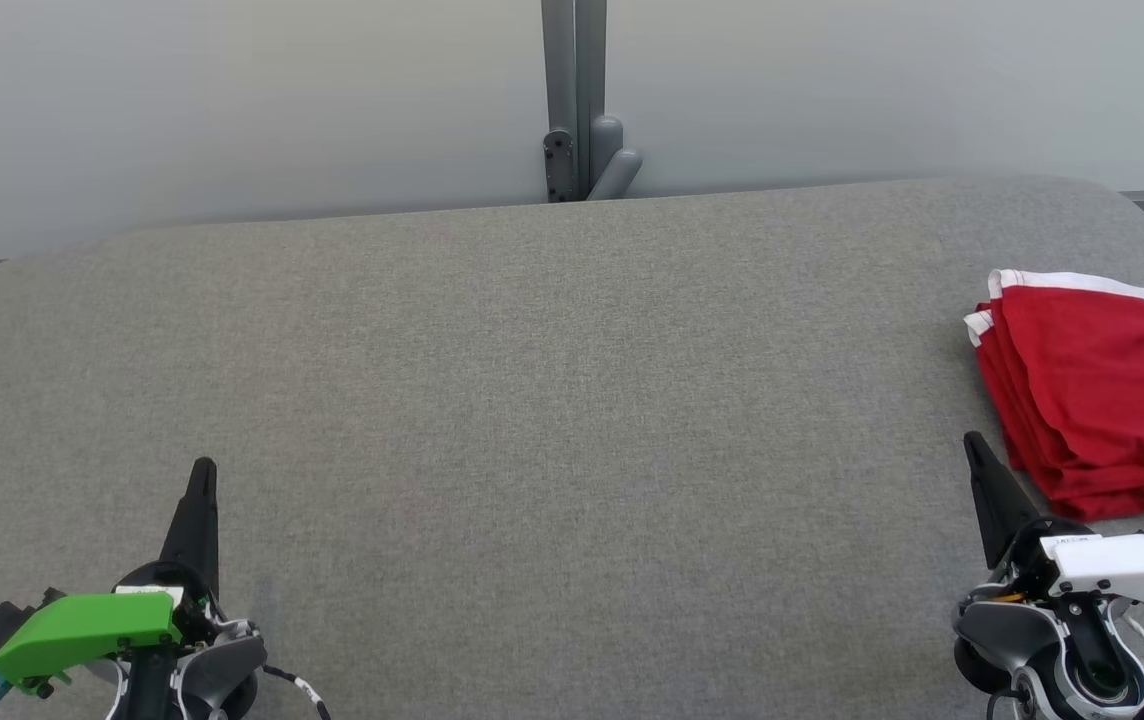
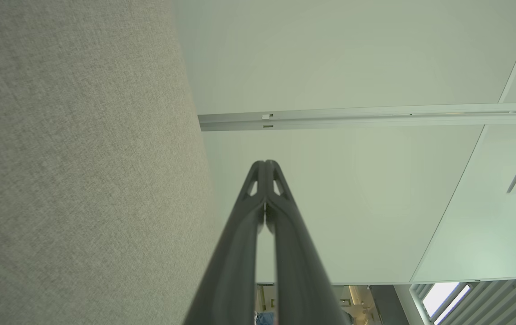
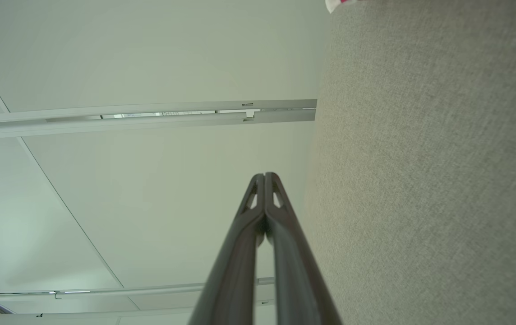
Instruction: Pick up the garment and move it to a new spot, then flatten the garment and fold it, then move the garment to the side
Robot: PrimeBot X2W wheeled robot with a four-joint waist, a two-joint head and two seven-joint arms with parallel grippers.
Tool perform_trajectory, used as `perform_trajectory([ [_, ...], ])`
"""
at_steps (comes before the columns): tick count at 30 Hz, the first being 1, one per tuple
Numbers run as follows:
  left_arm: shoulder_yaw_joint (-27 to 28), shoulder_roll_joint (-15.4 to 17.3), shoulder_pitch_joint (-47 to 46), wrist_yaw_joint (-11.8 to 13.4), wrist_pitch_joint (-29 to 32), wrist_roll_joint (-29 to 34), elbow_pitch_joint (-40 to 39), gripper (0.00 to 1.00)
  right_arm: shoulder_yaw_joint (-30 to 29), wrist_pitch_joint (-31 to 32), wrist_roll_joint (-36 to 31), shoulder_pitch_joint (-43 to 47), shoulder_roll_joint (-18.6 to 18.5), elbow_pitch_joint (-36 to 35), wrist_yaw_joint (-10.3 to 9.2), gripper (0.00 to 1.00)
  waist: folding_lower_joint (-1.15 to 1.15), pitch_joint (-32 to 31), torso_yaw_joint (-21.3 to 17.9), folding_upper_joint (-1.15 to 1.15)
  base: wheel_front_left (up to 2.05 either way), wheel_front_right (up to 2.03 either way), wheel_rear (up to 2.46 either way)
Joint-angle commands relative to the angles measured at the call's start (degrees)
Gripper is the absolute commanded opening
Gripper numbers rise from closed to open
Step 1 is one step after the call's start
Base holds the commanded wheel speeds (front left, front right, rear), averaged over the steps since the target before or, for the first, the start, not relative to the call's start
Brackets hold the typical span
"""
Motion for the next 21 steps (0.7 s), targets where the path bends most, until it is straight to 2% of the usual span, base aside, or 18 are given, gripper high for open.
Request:
perform_trajectory([
  [1, 0.28, 0.36, -0.86, -0.35, 0.24, -0.13, -0.23, 0.00, -0.11, 0.15, 0.36, -0.44, -0.28, -0.24, 0.02, 0.00, 0.00, 0.00, 0.00, 0.00, 0.00, 0.00, 0.00],
  [21, 0.28, 0.36, -0.86, -0.35, 0.24, -0.13, -0.23, 0.00, -0.11, 0.15, 0.36, -0.44, -0.28, -0.24, 0.02, 0.00, 0.00, 0.00, 0.00, 0.00, 0.00, 0.00, 0.00],
])
